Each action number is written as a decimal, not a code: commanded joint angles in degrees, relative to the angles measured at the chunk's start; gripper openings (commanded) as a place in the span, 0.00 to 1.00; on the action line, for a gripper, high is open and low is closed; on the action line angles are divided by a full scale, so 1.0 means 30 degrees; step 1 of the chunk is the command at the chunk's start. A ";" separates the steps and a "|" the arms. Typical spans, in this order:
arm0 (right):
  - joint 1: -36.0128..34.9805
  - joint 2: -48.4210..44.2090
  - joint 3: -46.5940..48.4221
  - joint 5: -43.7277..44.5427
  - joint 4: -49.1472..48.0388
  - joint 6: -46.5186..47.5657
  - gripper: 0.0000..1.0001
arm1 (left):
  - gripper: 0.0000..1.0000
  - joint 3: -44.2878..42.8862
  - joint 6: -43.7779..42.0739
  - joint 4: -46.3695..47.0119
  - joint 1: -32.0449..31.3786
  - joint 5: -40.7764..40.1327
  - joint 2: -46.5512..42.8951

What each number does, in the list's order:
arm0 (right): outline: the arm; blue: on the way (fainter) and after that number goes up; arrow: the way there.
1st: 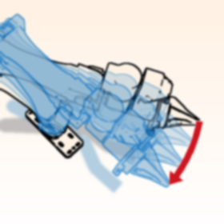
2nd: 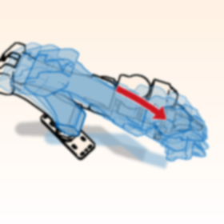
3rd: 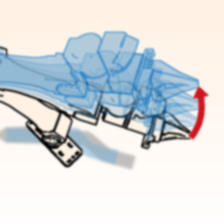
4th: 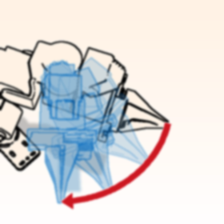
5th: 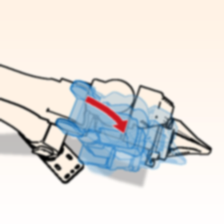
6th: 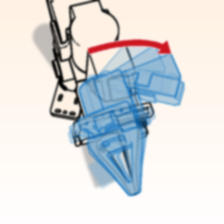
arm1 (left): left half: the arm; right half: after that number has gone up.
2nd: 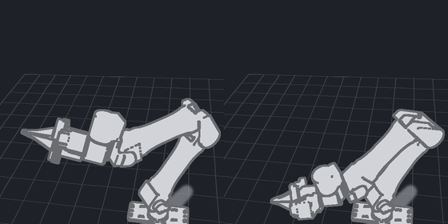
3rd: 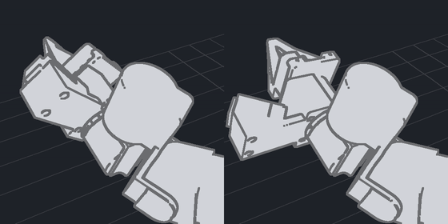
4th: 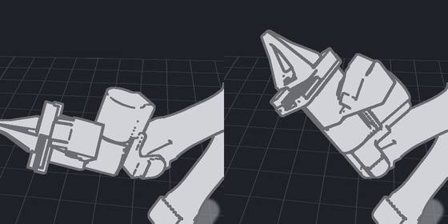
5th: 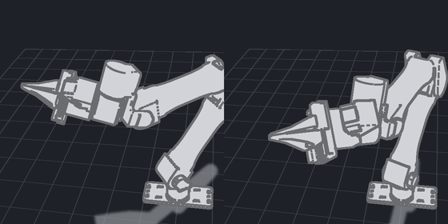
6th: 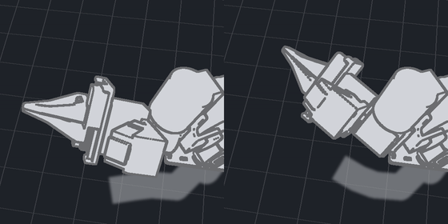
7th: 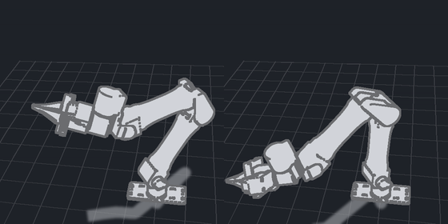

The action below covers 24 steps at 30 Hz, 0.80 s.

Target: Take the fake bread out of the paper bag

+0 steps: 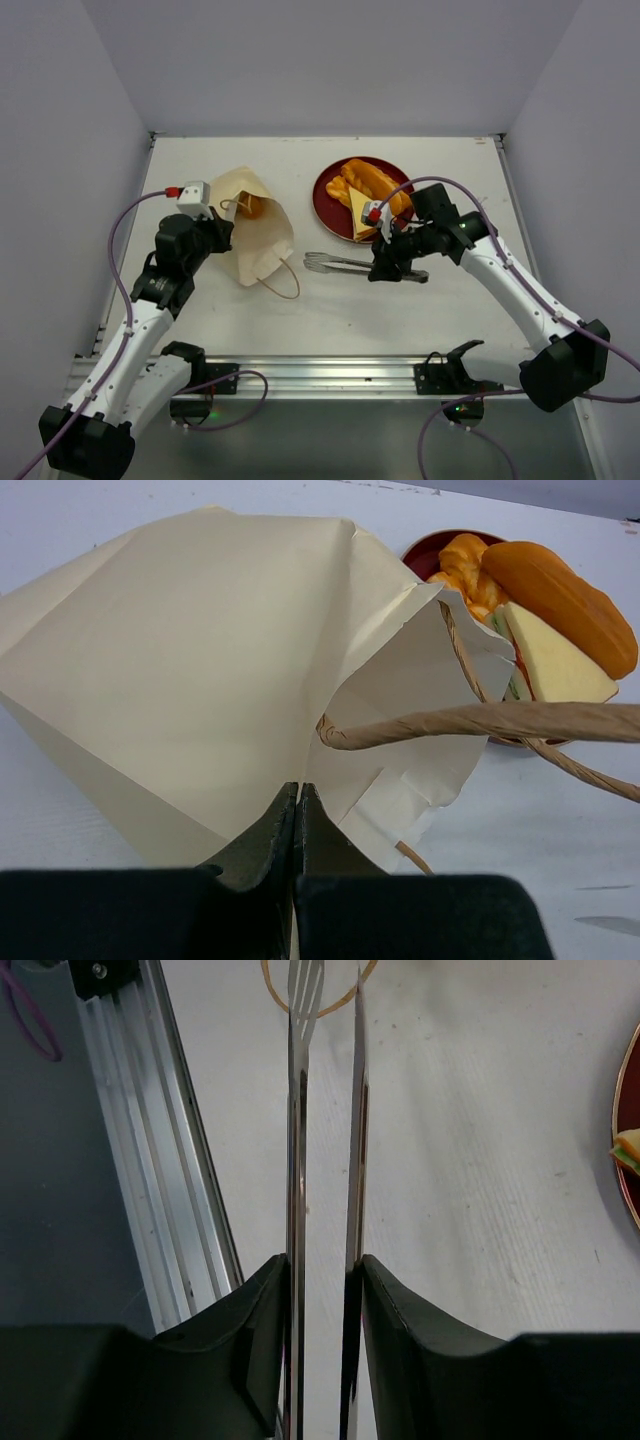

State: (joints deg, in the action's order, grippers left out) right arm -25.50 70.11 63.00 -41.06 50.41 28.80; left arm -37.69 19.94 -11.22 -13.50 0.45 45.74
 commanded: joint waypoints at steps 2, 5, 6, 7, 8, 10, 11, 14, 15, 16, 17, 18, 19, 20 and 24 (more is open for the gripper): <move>0.0003 -0.0283 0.0737 -0.1547 -0.0018 -0.0663 0.38 | 0.00 -0.0561 -0.0115 0.0870 0.0163 0.0319 0.0018; 0.0003 -0.0253 0.0913 -0.1723 0.0041 -0.0663 0.38 | 0.00 -0.0619 -0.0086 0.0899 0.0163 0.0378 0.0077; 0.0003 -0.0224 0.1029 -0.1811 0.0099 -0.0634 0.39 | 0.00 -0.0648 -0.0057 0.0899 0.0163 0.0407 0.0106; 0.0032 -0.0195 0.1088 -0.1928 0.0187 -0.0605 0.39 | 0.00 -0.0649 -0.0027 0.0928 0.0163 0.0436 0.0164; 0.0003 -0.0195 0.1147 -0.2016 0.0217 -0.0634 0.39 | 0.00 -0.0678 0.0002 0.0987 0.0163 0.0466 0.0194; 0.0003 -0.0137 0.1294 -0.2163 0.0363 -0.0605 0.40 | 0.00 -0.0736 0.0032 0.1045 0.0163 0.0524 0.0311; 0.0003 -0.0136 0.1352 -0.2193 0.0422 -0.0576 0.40 | 0.00 -0.0737 0.0061 0.1046 0.0163 0.0553 0.0340; -0.0085 -0.0136 0.1499 -0.2193 0.0276 -0.0634 0.41 | 0.00 -0.0737 0.0148 0.1250 0.0163 0.0729 0.0429; -0.0201 -0.0078 0.1644 -0.2077 0.0189 -0.0692 0.42 | 0.00 -0.0737 0.0178 0.1309 0.0163 0.0788 0.0458; -0.0376 -0.0078 0.1733 -0.1554 0.0043 -0.0751 0.42 | 0.00 -0.0737 0.0236 0.1339 0.0163 0.0933 0.0487; -0.0900 0.0038 0.1821 -0.1142 -0.0017 -0.0751 0.42 | 0.00 -0.0708 0.0266 0.1426 0.0163 0.0993 0.0545; -0.1283 0.0097 0.1966 -0.0674 -0.0365 -0.0867 0.42 | 0.00 -0.0707 0.0295 0.1456 0.0163 0.1138 0.0604; -0.1605 0.0127 0.1997 0.0317 -0.0601 -0.0984 0.42 | 0.00 -0.0765 0.0324 0.1514 0.0163 0.1227 0.0604; -0.2392 0.0156 0.2055 0.0907 -0.0922 -0.1131 0.41 | 0.00 -0.0824 0.0325 0.1515 0.0163 0.1257 0.0662; -0.4038 0.0770 0.2464 0.4041 -0.2970 -0.1922 0.40 | 0.00 -0.1117 0.0325 0.1223 0.0163 0.1345 0.0751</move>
State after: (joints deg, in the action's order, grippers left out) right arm -35.09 71.00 67.18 -36.62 48.27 25.50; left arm -38.00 20.43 -10.33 -13.50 3.16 47.94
